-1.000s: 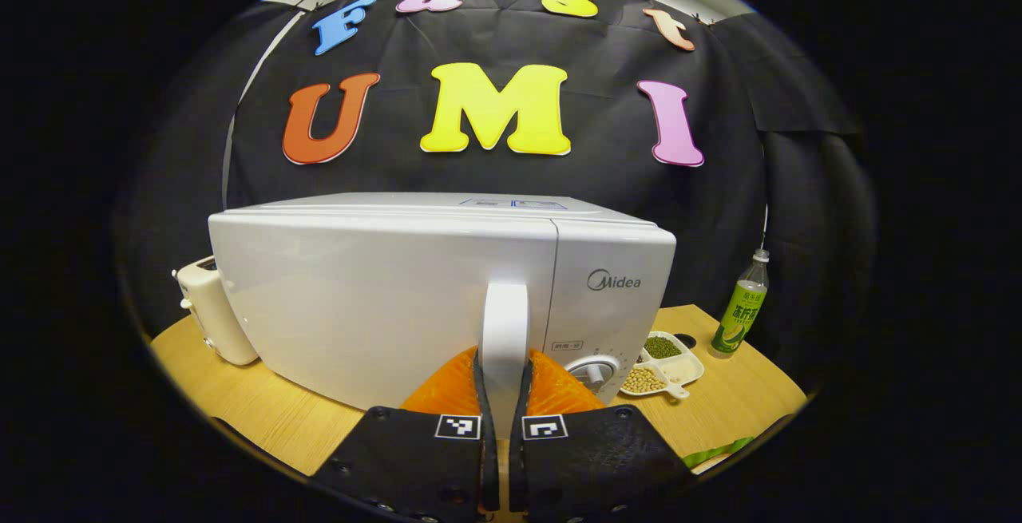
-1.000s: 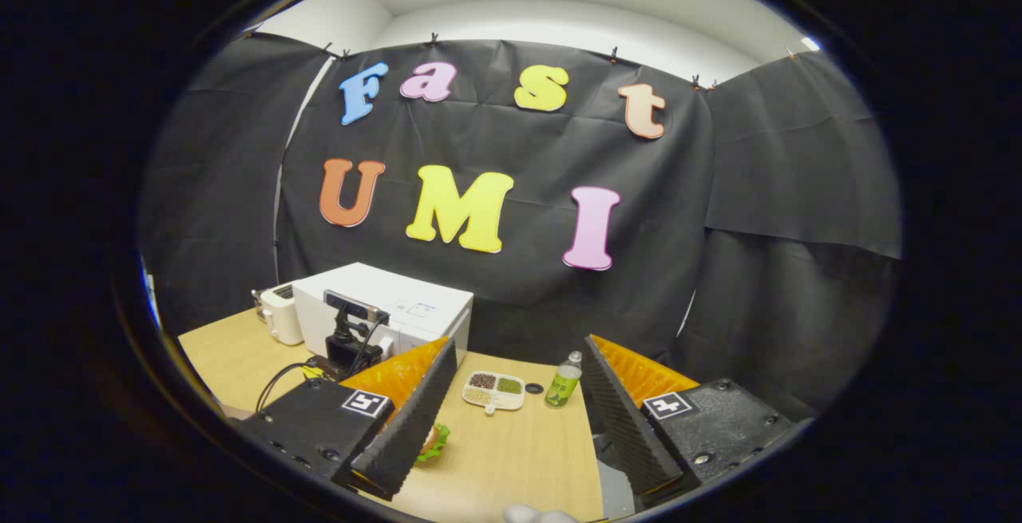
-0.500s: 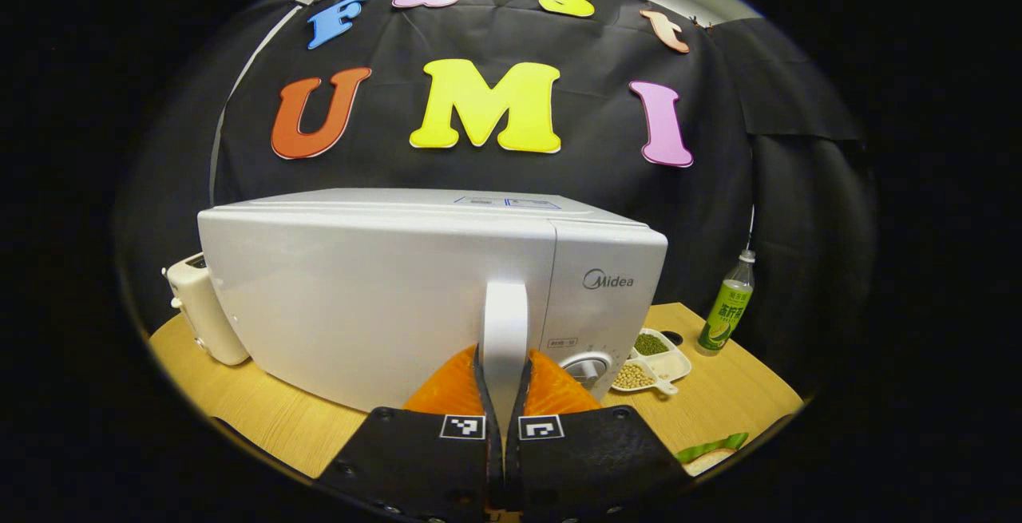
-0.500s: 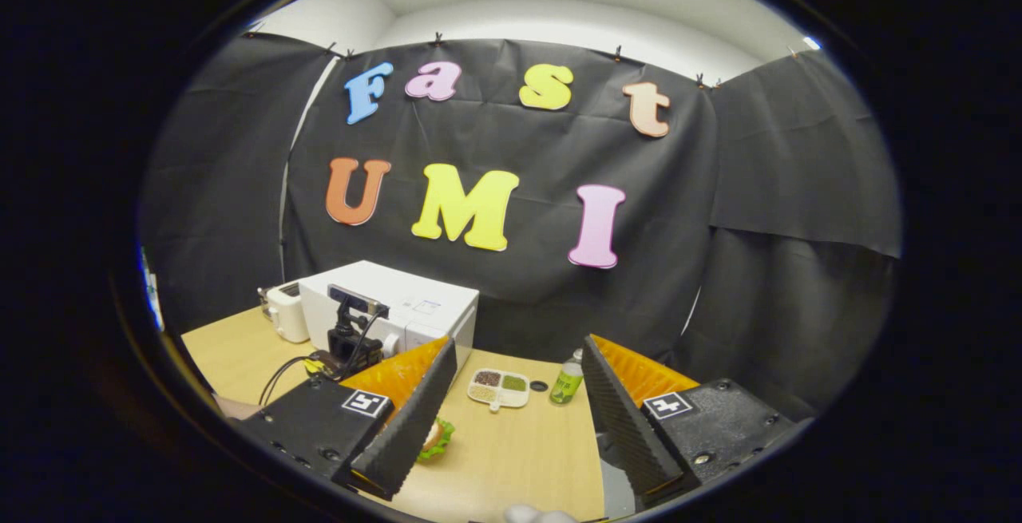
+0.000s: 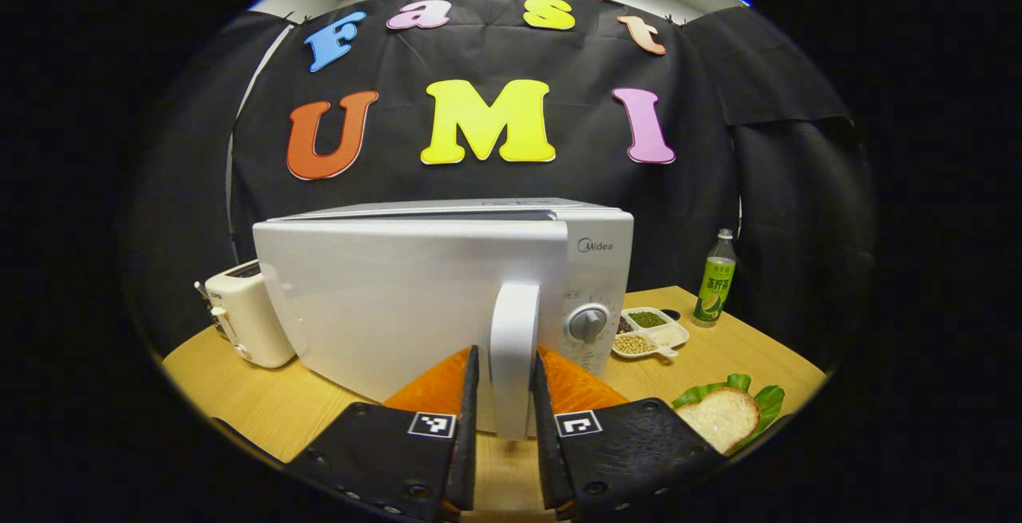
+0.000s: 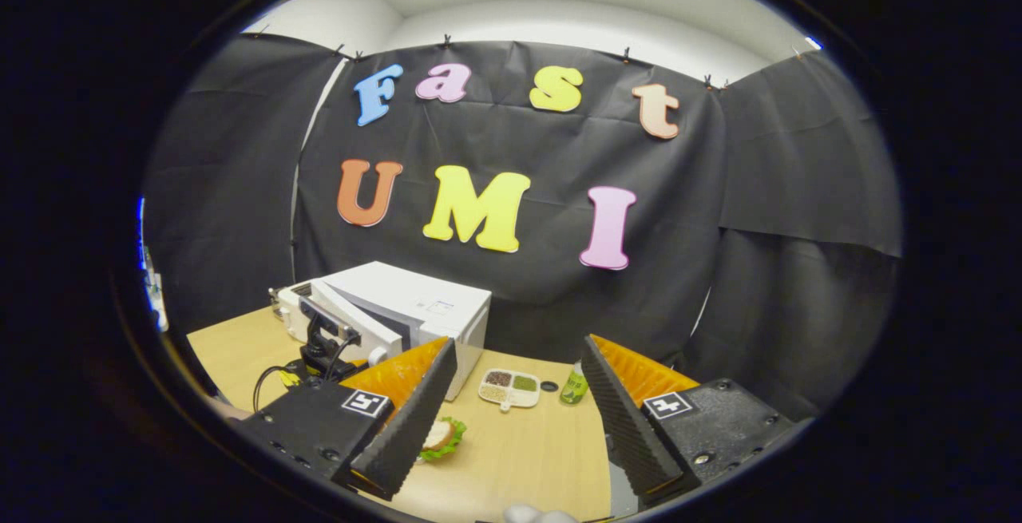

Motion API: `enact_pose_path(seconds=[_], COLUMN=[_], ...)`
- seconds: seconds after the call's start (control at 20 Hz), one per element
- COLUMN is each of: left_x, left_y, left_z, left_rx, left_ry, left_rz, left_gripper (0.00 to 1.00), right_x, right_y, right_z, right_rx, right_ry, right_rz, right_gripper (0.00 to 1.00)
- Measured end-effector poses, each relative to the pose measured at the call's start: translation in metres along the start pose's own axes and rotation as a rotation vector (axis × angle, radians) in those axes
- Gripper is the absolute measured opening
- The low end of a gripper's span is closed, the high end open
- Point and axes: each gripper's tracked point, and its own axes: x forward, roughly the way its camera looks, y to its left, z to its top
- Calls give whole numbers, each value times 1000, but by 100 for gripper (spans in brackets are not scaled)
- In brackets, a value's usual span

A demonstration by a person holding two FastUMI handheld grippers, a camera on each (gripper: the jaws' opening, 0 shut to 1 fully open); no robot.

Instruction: Open the microwave oven with the left hand, put the food in, and close the microwave oven.

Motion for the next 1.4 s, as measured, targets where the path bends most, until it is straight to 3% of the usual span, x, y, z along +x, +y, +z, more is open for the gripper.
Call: enact_pose_path(seconds=[0.1,0.15,0.2,0.3,0.9,1.4], left_x=[-6,-11,-13,-18,-94,-187], left_y=[11,16,21,25,72,190], left_z=[2,8,14,12,-3,-25], left_rx=[-6,-9,-10,-10,24,56], left_ry=[2,-16,-33,-21,29,74], left_rz=[29,39,47,42,56,195], left_gripper=[45,62,70,97,98,97], right_x=[-5,-7,-9,-11,-25,-48], right_y=[7,10,14,17,61,128], right_z=[1,2,4,3,-4,-11], right_rx=[-14,-20,-24,-26,12,27], right_ry=[-5,-12,-18,-19,-11,9], right_rz=[12,20,27,35,91,144], right_gripper=[97,96,96,96,96,96])
